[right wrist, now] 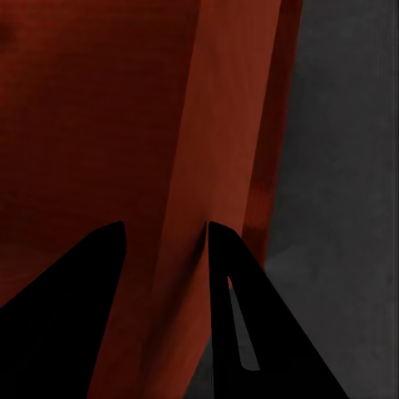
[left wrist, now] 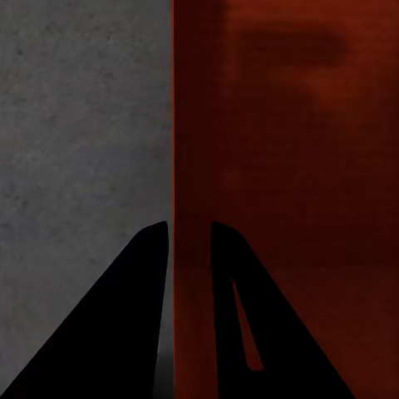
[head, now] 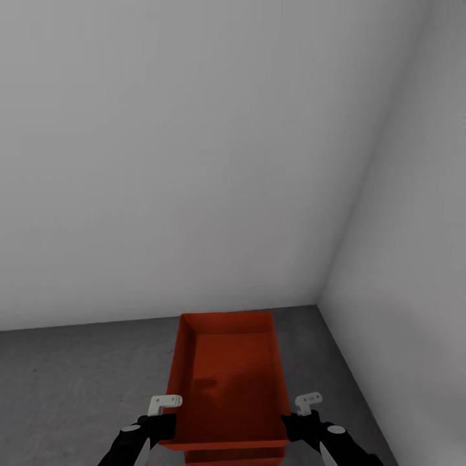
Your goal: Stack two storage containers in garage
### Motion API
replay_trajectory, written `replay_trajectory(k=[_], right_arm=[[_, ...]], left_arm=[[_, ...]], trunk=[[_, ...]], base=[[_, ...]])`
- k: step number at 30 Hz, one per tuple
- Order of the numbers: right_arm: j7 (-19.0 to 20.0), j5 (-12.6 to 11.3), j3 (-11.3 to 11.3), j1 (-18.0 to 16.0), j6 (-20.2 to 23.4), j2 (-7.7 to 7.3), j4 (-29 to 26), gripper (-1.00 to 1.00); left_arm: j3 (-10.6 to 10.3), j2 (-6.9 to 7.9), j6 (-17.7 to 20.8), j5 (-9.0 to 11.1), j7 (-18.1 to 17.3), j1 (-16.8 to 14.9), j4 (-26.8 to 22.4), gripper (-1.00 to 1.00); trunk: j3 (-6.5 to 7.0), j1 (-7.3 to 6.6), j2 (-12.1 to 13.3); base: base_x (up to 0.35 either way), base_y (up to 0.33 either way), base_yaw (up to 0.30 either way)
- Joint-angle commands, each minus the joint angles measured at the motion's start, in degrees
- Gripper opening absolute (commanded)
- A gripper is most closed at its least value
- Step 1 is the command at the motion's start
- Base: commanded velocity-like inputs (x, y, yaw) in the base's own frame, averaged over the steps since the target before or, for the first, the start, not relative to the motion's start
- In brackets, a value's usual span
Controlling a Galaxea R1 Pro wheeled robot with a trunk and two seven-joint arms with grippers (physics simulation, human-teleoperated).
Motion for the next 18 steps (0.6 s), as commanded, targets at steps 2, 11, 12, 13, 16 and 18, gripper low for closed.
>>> replay_trajectory(k=[2,11,12,13,16,18], right_arm=[[5.66,-0.58,1.02,-0.01,-0.39,-0.04,-0.26,-1.0],[5.68,-0.58,1.03,0.0,-0.39,-0.04,-0.26,-1.0],[5.69,-0.58,1.03,-0.01,-0.39,-0.04,-0.26,-1.0],[5.68,-0.58,1.02,-0.01,-0.39,-0.04,-0.26,-1.0],[5.69,-0.58,1.02,-0.01,-0.39,-0.04,-0.26,-1.0],[5.68,-0.58,1.02,-0.01,-0.39,-0.04,-0.26,-1.0]], left_arm=[[0.75,1.1,0.36,-1.39,1.87,-0.01,-0.01,-1.0],[0.75,1.11,0.36,-1.39,1.87,-0.01,-0.04,-1.0],[0.75,1.11,0.36,-1.39,1.87,-0.01,-0.02,-1.0],[0.75,1.11,0.36,-1.39,1.87,-0.01,-0.03,-1.0],[0.75,1.11,0.36,-1.39,1.87,-0.01,-0.01,-1.0],[0.75,1.11,0.36,-1.39,1.87,-0.01,-0.02,-1.0]], trunk=[[-0.05,0.0,-0.03],[-0.05,0.0,-0.03],[-0.05,0.0,-0.03],[-0.05,0.0,-0.03],[-0.05,0.0,-0.03],[-0.05,0.0,-0.03]], base=[[0.0,-0.205,0.0],[0.0,-0.036,0.0],[0.0,-0.003,0.0],[0.0,-0.002,0.0],[0.0,0.0,0.0],[0.0,0.0,0.0]])
